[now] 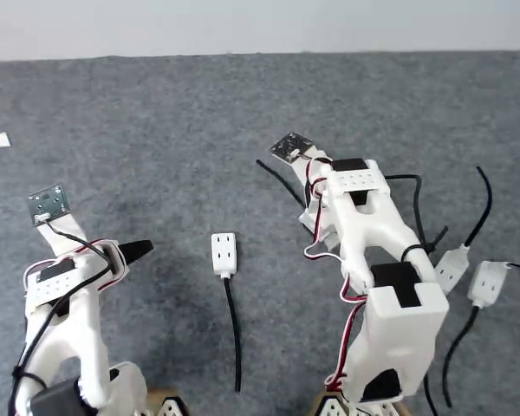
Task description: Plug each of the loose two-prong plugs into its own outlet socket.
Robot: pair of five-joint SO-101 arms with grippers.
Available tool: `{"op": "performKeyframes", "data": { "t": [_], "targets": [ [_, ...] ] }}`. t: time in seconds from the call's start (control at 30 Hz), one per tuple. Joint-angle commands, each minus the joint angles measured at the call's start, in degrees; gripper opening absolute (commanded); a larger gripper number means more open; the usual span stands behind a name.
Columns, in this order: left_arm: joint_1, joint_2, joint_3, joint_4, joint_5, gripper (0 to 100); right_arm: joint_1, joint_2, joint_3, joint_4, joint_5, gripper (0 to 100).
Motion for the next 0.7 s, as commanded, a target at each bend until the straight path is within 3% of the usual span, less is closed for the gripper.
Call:
{"op": "performKeyframes", "data": {
  "t": [0.0, 0.27, 0.57, 0.67],
  "targets": [
    [0.0, -1.2, -0.4, -1.2, -0.3, 44, 0.3, -0.6, -2.5, -0.3, 0.8, 0.8],
    [0.0, -1.2, -0.4, -1.2, -0.3, 44, -2.5, -13.3, -2.5, 8.0, 0.5, 0.8],
    [1.7, 1.9, -3.3, 1.4, -3.7, 44, -15.2, -41.6, -2.5, 20.8, -7.1, 0.8],
    [1.8, 7.4, -8.2, 5.0, -5.5, 38, -20.6, -47.7, -2.4, 21.1, -9.6, 0.8]
  ]
}}
